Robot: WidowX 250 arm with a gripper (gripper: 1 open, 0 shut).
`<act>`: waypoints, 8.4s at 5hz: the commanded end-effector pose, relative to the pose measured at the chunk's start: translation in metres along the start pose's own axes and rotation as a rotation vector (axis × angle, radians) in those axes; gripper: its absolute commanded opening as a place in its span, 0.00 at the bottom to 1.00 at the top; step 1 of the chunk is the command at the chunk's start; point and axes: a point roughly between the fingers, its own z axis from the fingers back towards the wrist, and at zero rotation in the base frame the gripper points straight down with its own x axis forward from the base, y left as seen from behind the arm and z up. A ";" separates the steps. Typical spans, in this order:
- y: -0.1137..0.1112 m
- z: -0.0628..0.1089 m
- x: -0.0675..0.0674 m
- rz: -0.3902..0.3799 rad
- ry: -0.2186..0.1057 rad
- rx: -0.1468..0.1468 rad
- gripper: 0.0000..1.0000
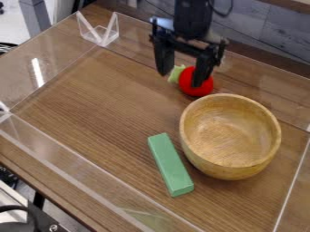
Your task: Move the red fruit to the left
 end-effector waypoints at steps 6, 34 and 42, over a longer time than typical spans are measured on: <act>0.041 0.070 -0.004 0.027 -0.159 -0.030 0.00; 0.002 -0.039 0.093 -0.326 -0.150 0.023 0.00; 0.058 0.034 0.067 -0.070 -0.318 0.044 0.00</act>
